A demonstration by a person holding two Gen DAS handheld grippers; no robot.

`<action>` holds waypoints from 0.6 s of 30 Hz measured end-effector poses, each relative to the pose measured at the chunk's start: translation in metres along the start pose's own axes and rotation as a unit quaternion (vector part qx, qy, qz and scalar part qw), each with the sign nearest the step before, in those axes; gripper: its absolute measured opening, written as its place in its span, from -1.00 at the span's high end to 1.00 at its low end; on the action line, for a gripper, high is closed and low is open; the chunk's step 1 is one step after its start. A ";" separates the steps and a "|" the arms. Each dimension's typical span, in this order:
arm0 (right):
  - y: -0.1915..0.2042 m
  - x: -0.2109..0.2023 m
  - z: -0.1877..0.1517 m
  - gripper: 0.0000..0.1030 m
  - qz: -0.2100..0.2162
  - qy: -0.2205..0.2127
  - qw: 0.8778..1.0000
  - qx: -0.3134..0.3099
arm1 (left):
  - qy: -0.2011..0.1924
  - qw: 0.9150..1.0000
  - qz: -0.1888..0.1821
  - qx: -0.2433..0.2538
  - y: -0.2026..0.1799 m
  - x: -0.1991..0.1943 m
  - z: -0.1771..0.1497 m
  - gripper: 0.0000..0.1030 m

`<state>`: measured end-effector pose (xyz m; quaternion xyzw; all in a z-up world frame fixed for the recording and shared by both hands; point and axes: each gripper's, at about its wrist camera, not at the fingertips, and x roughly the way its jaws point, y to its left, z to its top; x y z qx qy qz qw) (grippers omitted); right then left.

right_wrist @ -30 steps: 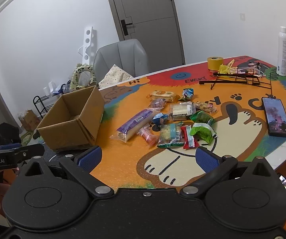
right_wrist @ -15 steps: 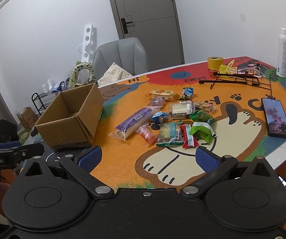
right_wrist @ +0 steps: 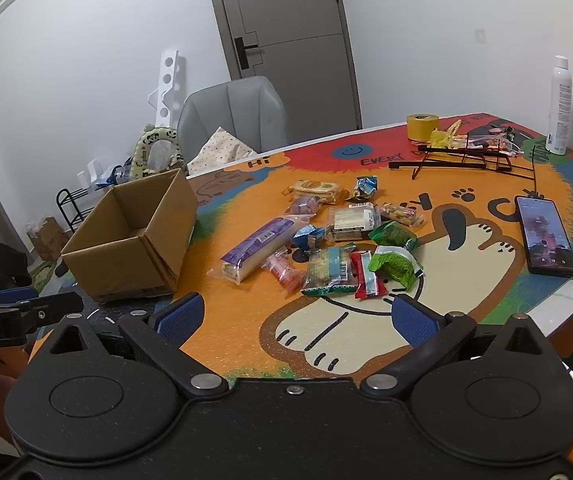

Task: Organize snacks
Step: 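Move both grippers toward the snack pile on the table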

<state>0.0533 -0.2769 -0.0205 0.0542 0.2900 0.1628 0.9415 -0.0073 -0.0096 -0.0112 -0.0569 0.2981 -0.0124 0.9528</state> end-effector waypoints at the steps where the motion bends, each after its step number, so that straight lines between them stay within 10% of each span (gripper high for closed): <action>1: 0.000 0.000 0.000 -1.00 -0.001 0.000 1.000 0.000 | 0.000 1.000 -0.001 -0.001 0.000 0.000 0.000 -1.00; 18: -0.001 -0.004 0.003 -1.00 -0.011 -0.006 1.000 -0.002 | -0.011 1.000 -0.021 -0.006 -0.003 0.002 0.001 -1.00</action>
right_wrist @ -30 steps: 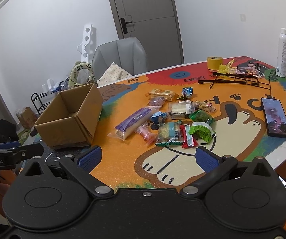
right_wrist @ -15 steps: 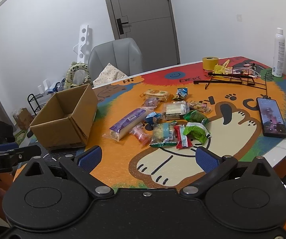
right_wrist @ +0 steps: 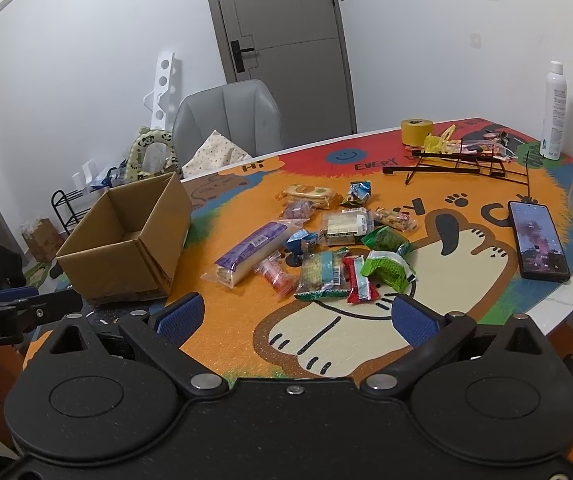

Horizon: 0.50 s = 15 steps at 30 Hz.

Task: Organize snacks
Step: 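Move both grippers toward the snack pile on the table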

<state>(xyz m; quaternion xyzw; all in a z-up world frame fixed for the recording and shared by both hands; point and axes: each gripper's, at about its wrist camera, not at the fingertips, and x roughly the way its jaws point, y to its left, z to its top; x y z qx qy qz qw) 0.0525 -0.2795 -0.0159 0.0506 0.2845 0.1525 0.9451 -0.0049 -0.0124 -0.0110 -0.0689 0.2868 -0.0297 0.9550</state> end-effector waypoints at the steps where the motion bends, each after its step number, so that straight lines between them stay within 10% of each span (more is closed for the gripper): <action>1: 0.000 -0.001 0.000 -1.00 -0.002 -0.001 1.000 0.000 | 0.000 1.000 -0.002 0.000 0.000 0.000 0.000 -1.00; 15: -0.013 0.003 0.000 -1.00 -0.017 -0.018 1.000 0.000 | 0.008 1.000 -0.021 0.013 -0.026 0.028 0.008 -1.00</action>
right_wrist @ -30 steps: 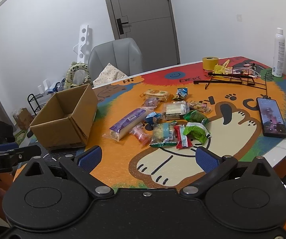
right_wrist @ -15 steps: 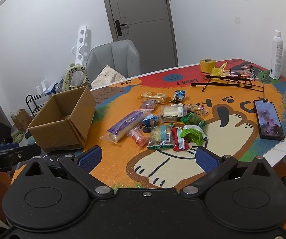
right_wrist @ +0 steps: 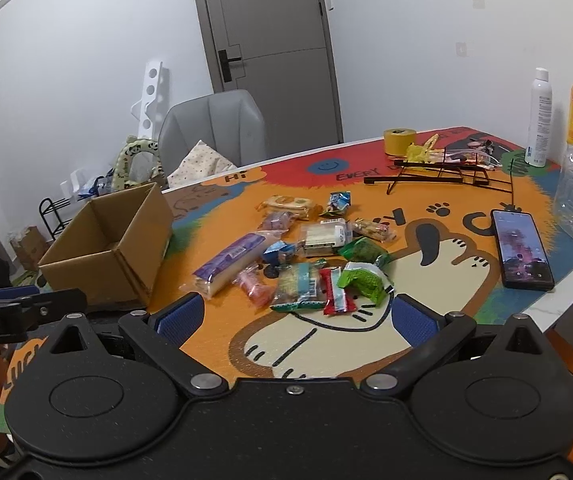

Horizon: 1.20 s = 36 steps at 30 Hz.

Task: Organize snacks
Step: 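Move both grippers toward the snack pile on the table, then grasp the purple wrapped bar with the left gripper while the right grasps the green-wrapped candy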

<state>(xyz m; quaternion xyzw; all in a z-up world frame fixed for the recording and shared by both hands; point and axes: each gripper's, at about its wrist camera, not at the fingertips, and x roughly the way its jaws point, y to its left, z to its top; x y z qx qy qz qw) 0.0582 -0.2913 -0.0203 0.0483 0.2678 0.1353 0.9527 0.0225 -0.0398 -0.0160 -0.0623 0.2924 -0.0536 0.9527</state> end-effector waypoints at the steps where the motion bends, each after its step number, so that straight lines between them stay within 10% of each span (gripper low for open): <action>1: -0.002 0.000 0.000 -1.00 0.002 -0.001 1.000 0.001 | 0.001 1.000 -0.001 0.002 -0.002 0.003 0.000 -1.00; 22: -0.064 0.049 -0.002 -0.96 0.027 0.015 0.998 0.061 | 0.018 0.999 -0.026 0.026 -0.037 0.075 0.016 -0.97; 36: -0.097 0.103 0.001 -0.68 0.040 0.055 0.992 0.103 | 0.047 0.999 -0.012 0.023 -0.039 0.138 0.033 -0.52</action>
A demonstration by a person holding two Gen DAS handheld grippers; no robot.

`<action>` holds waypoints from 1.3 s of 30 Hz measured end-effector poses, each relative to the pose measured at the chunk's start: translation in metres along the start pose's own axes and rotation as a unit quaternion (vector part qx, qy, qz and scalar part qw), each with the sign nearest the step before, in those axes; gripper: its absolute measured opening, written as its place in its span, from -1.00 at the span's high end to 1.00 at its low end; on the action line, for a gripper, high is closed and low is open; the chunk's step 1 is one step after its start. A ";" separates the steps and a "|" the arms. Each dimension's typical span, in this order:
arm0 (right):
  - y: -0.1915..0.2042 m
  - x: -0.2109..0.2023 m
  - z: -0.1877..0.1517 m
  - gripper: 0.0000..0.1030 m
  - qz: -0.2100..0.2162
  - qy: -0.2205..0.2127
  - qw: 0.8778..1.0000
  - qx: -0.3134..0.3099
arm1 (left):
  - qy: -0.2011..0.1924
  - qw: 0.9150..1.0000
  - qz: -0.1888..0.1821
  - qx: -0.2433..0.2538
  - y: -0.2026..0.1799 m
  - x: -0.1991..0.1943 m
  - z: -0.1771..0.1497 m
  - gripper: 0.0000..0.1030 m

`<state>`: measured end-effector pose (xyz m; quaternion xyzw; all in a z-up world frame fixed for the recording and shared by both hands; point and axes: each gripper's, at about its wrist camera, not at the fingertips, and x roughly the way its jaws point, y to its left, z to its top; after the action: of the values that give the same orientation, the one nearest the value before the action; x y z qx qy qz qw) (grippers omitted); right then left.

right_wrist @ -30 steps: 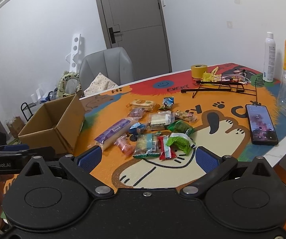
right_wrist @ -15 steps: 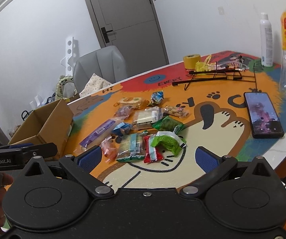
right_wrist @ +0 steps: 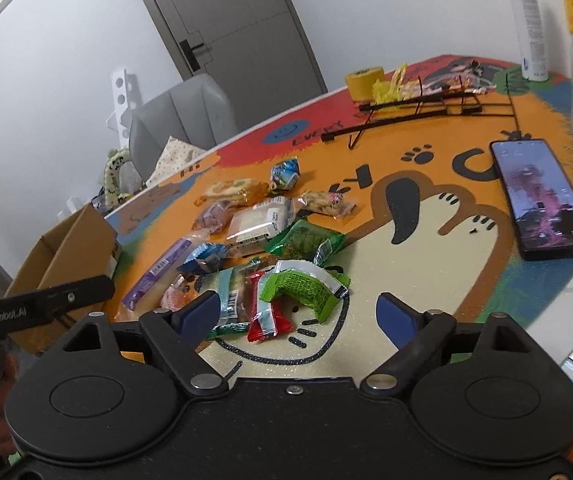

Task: Organize snacks
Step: 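Grasp the purple wrapped bar with the left gripper while the right grasps the green-wrapped candy, then lift the purple bar and green candy and carry both toward the cardboard box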

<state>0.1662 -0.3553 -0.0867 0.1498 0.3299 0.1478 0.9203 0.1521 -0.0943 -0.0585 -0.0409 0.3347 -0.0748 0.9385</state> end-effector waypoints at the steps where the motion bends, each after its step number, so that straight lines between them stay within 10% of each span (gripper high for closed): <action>1: 0.000 0.003 0.001 -0.66 0.002 0.003 1.000 0.001 | 0.001 1.000 0.003 0.001 0.001 0.005 0.001 -0.50; 18: 0.000 0.056 0.009 -0.64 -0.034 0.032 0.999 -0.026 | 0.047 0.998 0.047 -0.011 0.021 0.079 0.006 -0.15; 26: 0.005 0.054 0.006 0.02 -0.059 0.027 0.996 -0.067 | 0.047 0.997 0.057 -0.014 0.024 0.072 -0.003 0.30; 39: 0.009 0.047 0.044 0.17 0.053 0.030 0.994 -0.095 | 0.026 0.999 -0.003 -0.025 0.022 0.054 0.015 0.69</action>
<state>0.2280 -0.3374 -0.0777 0.0746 0.3337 0.2318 0.9107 0.2053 -0.0811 -0.0832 -0.0637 0.3608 -0.0698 0.9278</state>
